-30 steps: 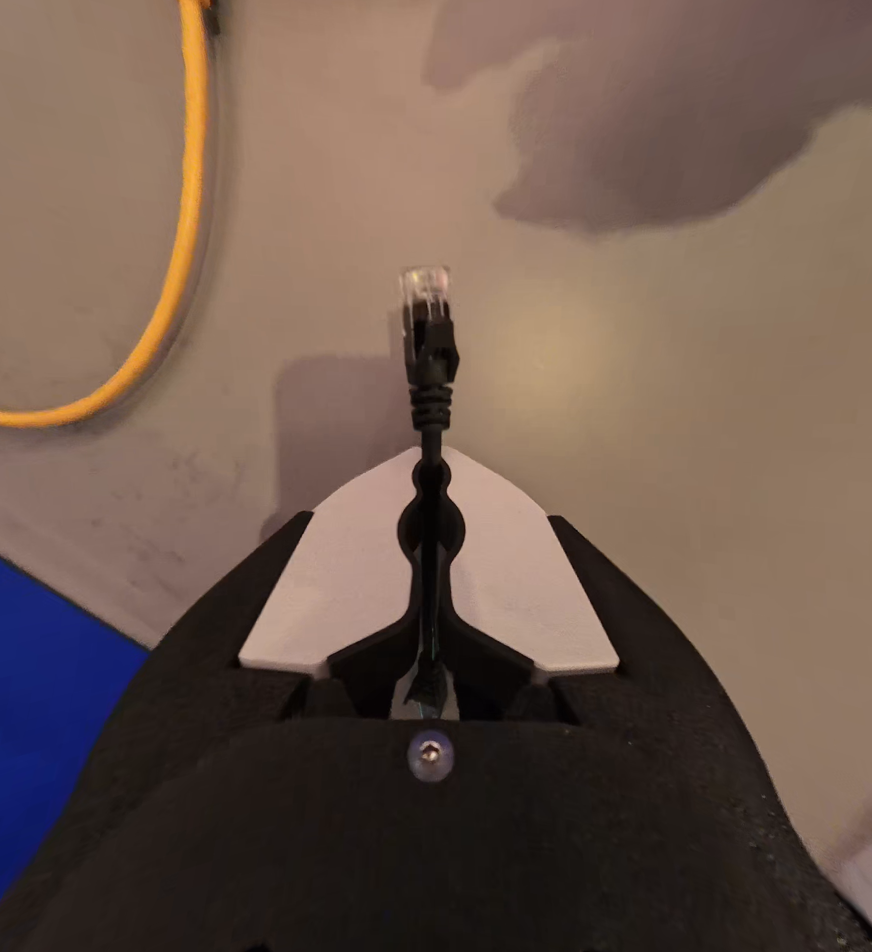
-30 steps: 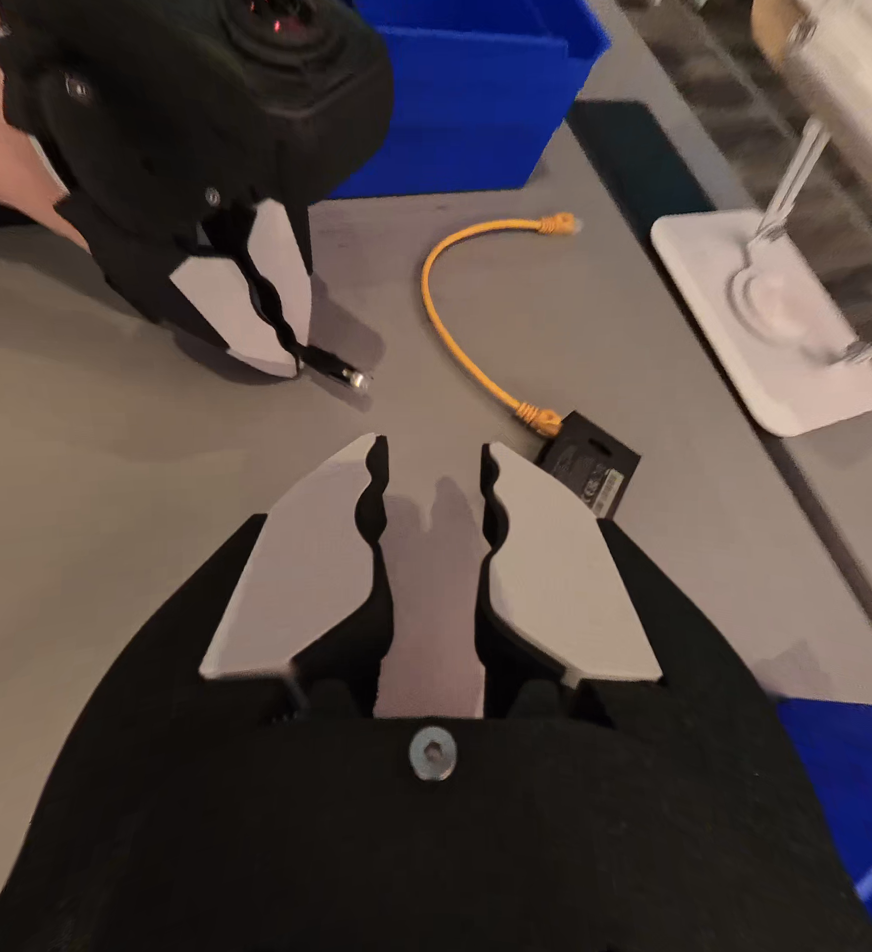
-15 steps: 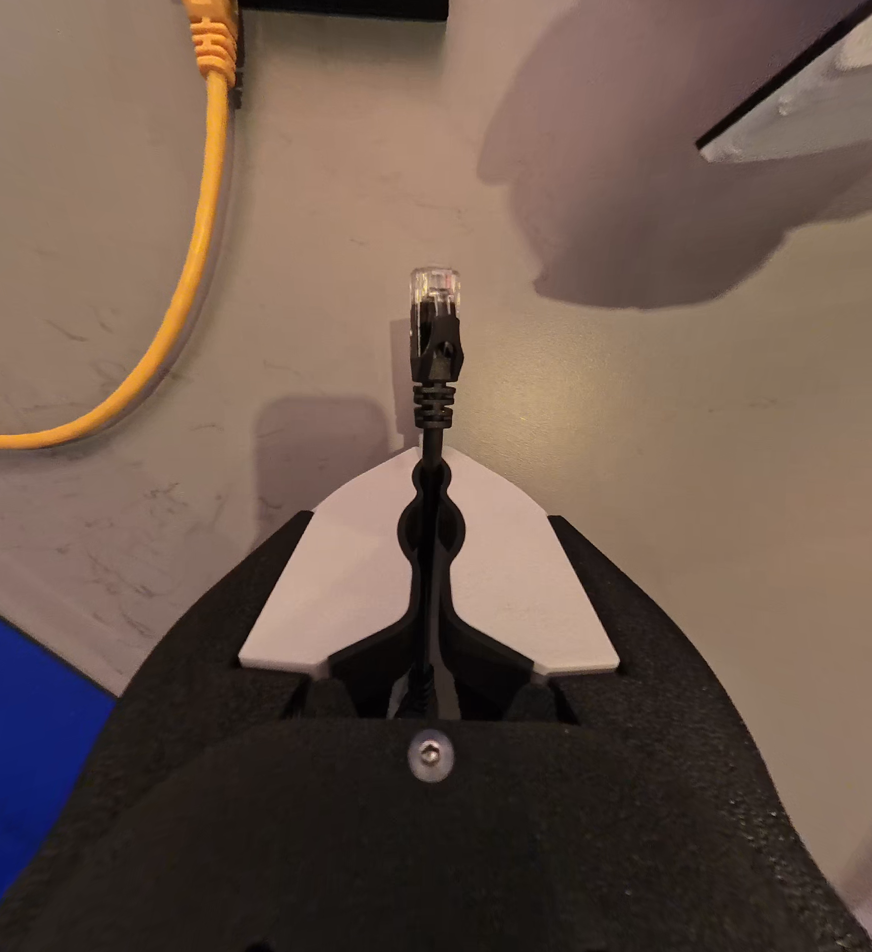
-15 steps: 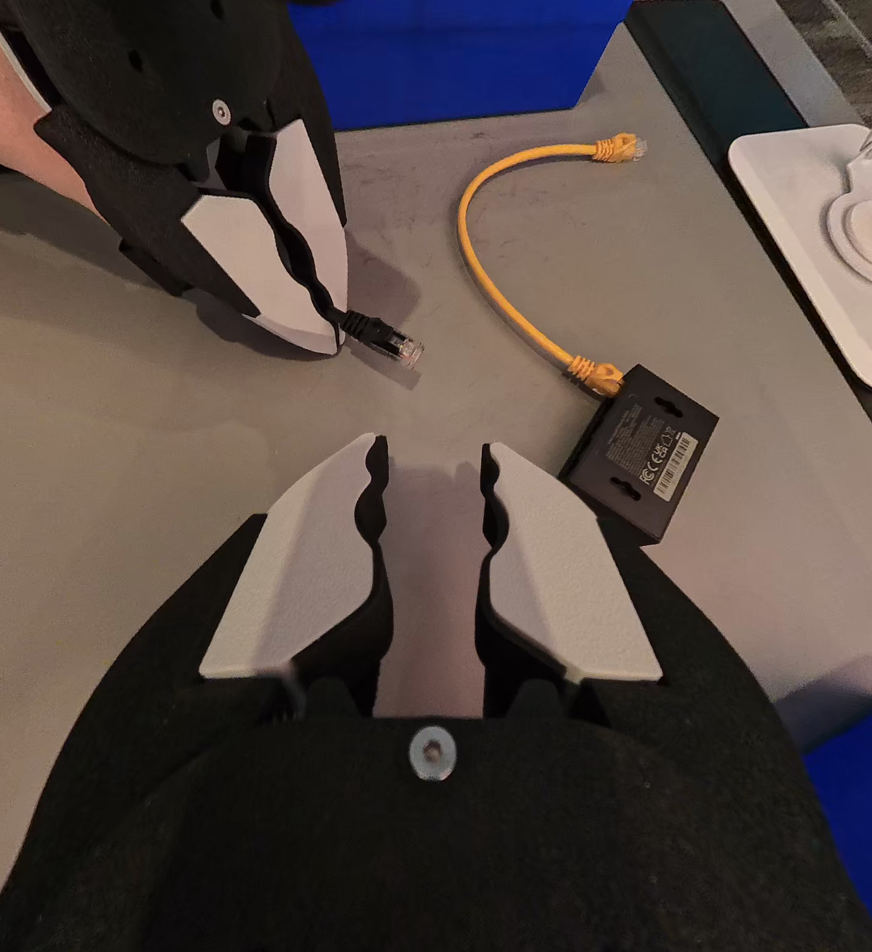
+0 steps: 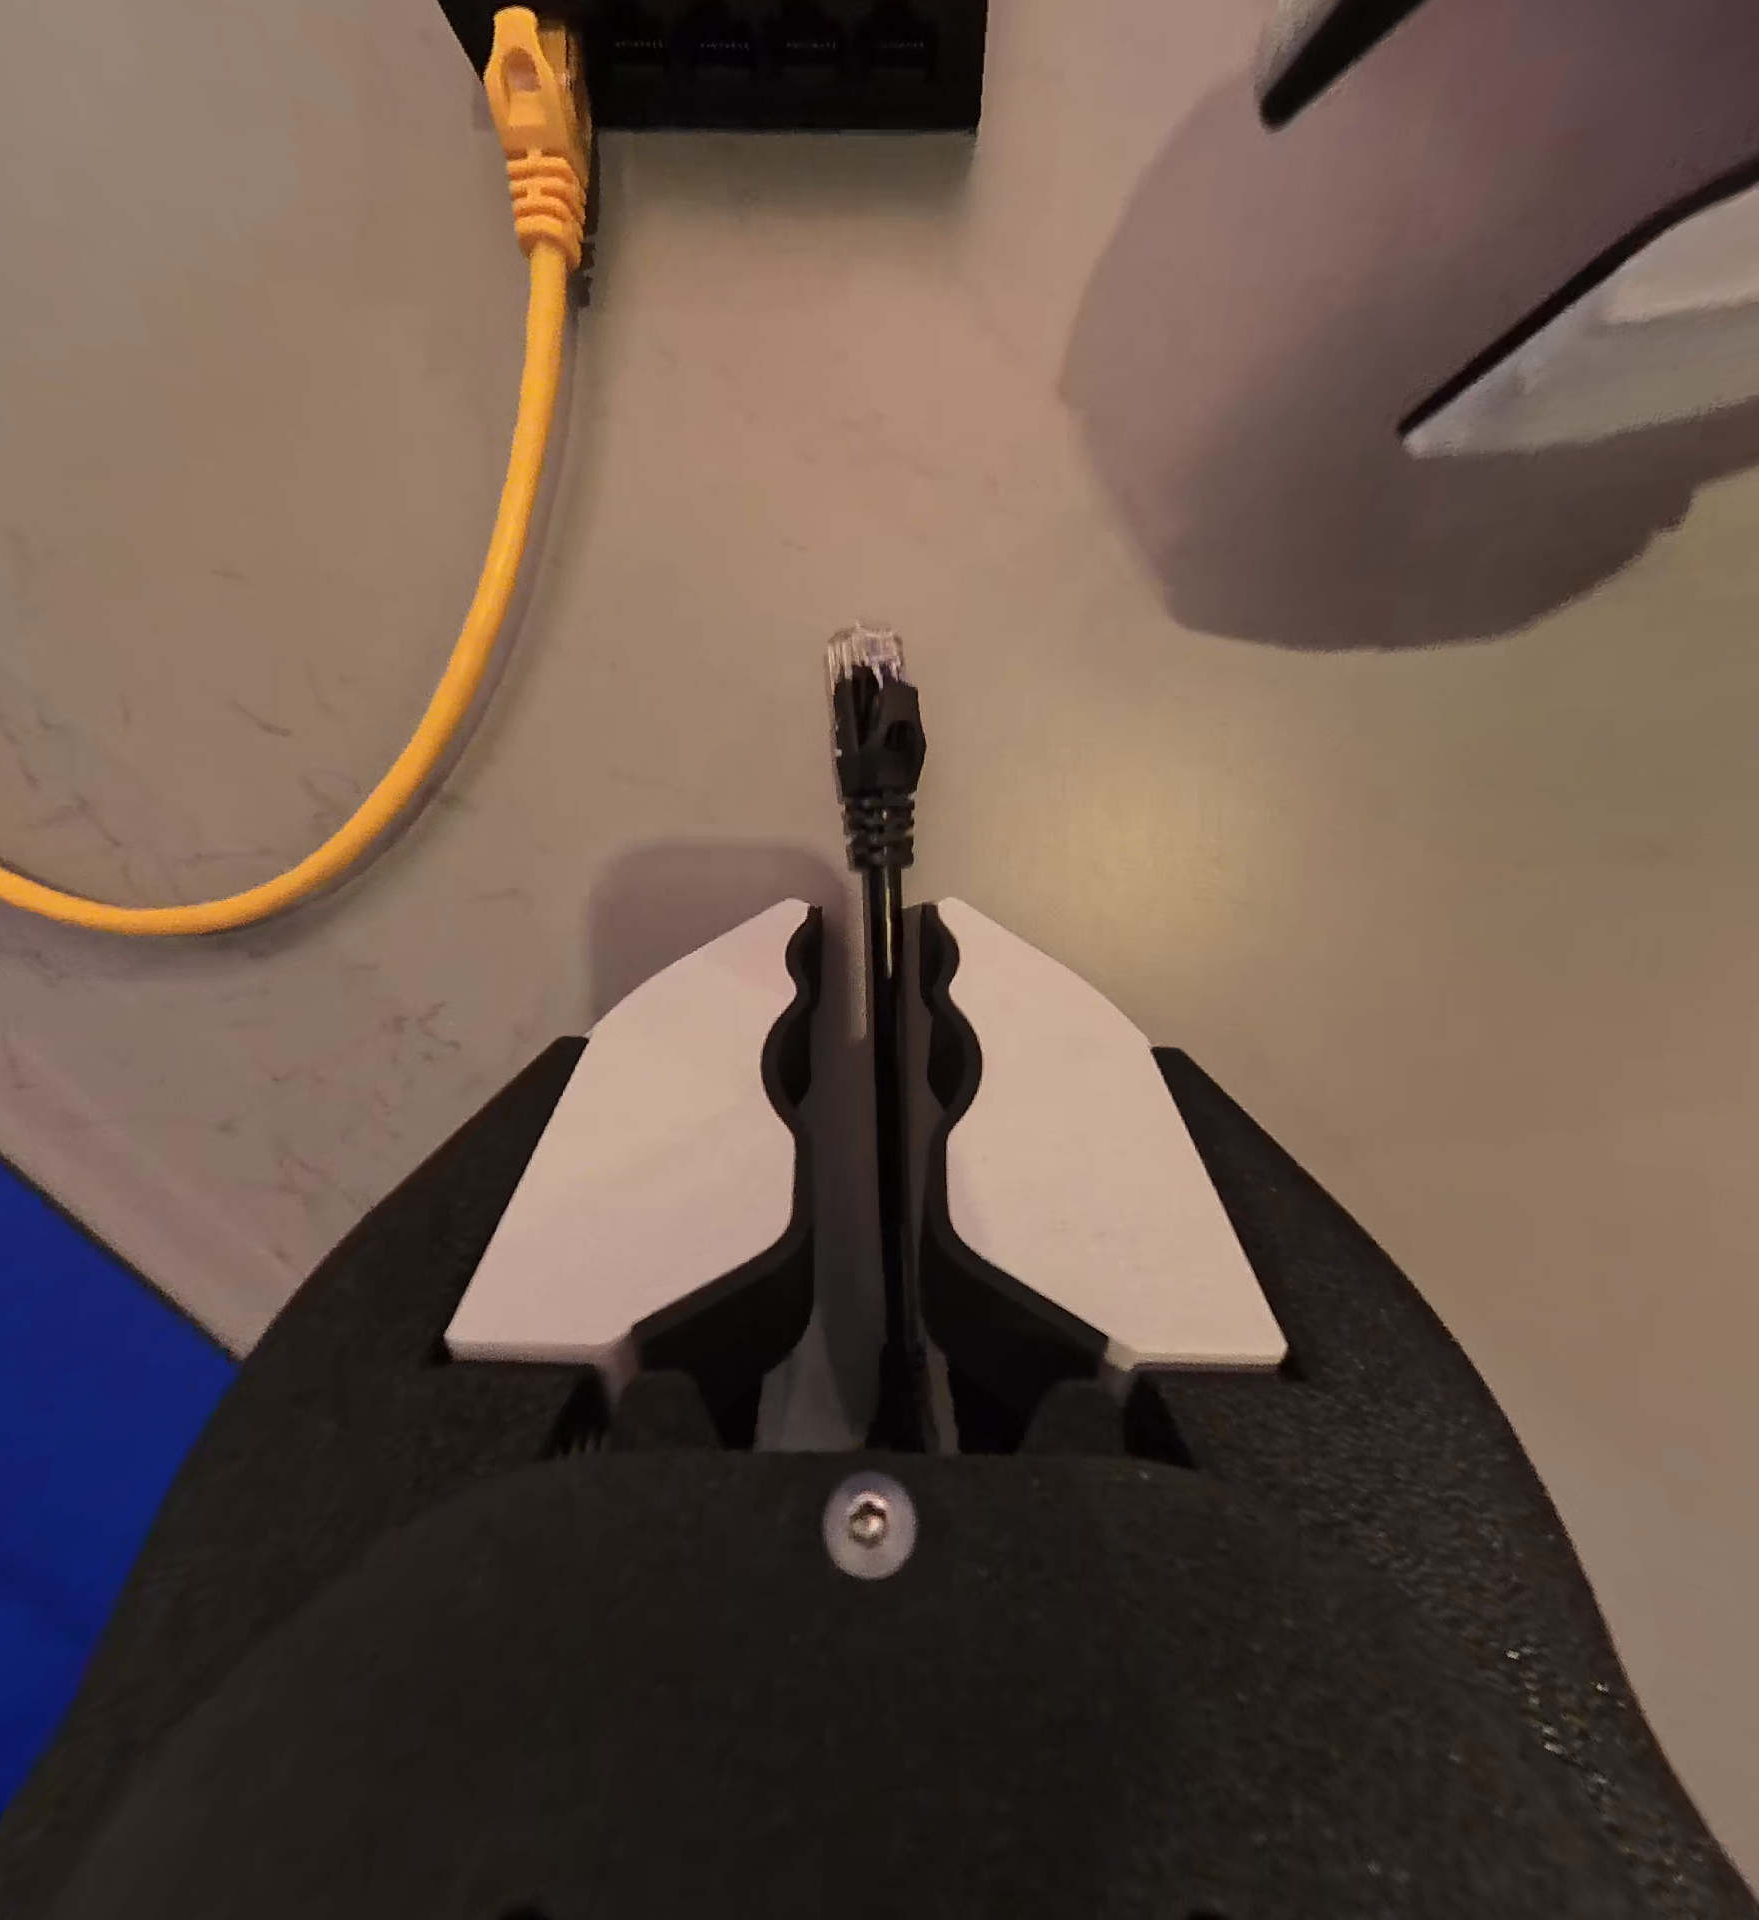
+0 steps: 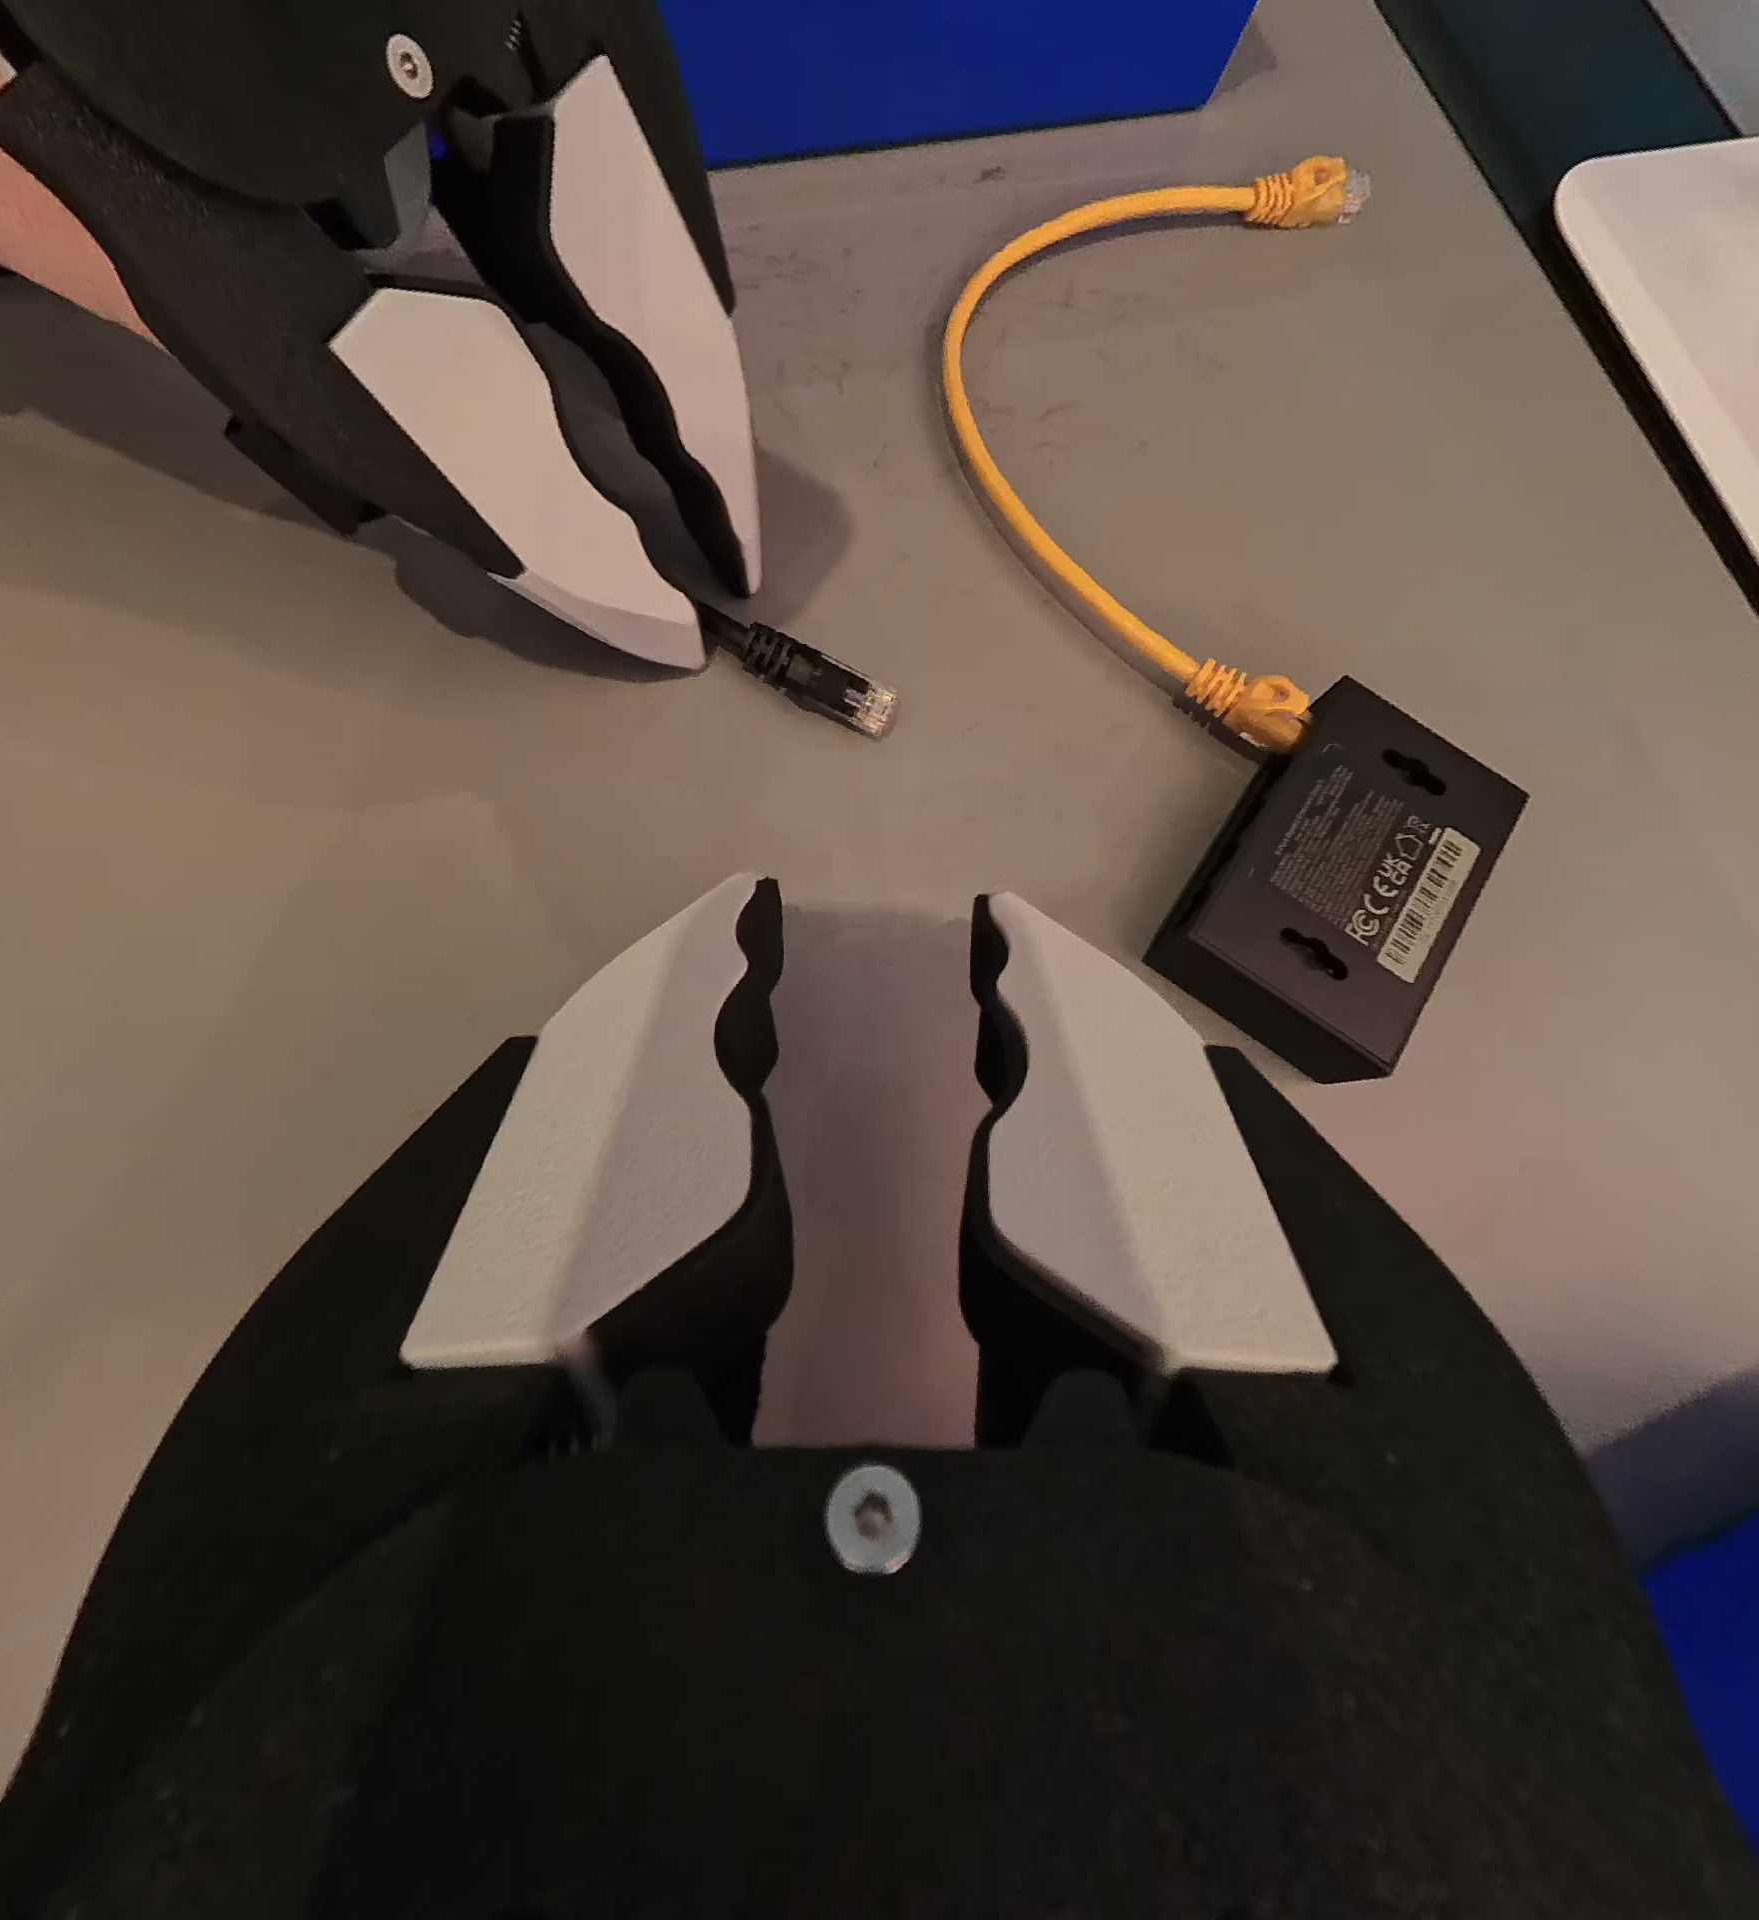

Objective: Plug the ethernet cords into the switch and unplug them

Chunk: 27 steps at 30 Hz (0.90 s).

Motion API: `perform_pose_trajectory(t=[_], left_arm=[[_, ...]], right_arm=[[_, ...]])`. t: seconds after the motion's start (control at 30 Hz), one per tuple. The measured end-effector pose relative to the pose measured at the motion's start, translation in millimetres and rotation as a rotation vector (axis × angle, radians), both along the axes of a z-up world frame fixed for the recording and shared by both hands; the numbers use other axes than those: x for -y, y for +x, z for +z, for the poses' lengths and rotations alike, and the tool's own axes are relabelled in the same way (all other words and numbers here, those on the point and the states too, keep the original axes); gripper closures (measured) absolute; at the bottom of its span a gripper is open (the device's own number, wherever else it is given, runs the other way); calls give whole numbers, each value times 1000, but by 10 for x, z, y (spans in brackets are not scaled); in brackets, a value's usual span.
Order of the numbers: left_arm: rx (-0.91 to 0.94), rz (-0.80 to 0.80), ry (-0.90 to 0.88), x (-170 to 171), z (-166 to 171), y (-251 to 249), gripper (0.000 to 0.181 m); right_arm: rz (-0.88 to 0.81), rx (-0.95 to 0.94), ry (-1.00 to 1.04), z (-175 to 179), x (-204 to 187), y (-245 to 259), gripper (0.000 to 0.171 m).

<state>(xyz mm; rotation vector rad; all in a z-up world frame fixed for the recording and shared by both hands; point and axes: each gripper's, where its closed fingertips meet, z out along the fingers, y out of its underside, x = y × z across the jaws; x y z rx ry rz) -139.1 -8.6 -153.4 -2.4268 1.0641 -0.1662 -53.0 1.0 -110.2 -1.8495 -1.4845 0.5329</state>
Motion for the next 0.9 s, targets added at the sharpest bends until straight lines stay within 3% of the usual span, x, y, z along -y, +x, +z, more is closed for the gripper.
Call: perform_pose_trajectory(t=[0.43,0.53,0.67,0.9], left_arm=[[-20,-85,69,-133,1,183,169],[64,-149,33,0,114,239,169],[283,-299,2,319,529,428,169],[328,-446,41,619,798,475,169]], right_arm=[[26,-17,-21,-82,51,-12,138],[113,-105,31,23,154,-135,133],[268,-271,82,303,392,-290,133],[416,-384,-12,486,673,-325,146]])
